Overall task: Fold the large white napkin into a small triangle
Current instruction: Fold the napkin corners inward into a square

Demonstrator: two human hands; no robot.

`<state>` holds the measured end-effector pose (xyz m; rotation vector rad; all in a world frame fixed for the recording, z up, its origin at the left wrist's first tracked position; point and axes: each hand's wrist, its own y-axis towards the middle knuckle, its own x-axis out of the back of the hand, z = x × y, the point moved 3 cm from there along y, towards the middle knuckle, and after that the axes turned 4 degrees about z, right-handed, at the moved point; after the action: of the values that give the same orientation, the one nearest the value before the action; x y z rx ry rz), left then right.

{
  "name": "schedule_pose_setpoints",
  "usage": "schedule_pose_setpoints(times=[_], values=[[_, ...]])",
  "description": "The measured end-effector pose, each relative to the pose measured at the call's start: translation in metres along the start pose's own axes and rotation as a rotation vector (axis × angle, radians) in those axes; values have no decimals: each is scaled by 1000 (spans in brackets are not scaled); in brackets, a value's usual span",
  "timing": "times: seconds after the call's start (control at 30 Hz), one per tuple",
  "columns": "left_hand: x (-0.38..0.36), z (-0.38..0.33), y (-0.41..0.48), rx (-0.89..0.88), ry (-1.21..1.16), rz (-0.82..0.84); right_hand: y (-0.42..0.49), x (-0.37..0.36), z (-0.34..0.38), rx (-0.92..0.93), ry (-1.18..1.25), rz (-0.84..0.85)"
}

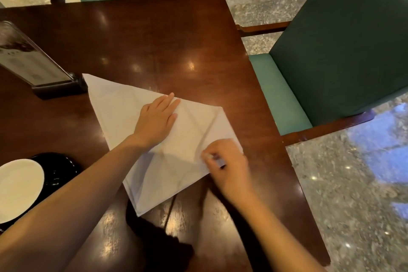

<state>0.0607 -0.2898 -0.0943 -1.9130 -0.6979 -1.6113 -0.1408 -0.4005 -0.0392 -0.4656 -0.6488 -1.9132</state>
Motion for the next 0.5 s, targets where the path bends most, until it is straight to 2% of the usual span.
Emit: schedule_pose_setpoints(times=[0.13, 0.23, 0.5], values=[[1, 3, 3, -6, 45, 37, -35, -65, 30, 269, -70, 238], [3, 4, 4, -23, 55, 53, -59, -95, 35, 330, -166, 325], [7, 6, 6, -49, 71, 67, -61, -99, 43, 301, -160, 219]])
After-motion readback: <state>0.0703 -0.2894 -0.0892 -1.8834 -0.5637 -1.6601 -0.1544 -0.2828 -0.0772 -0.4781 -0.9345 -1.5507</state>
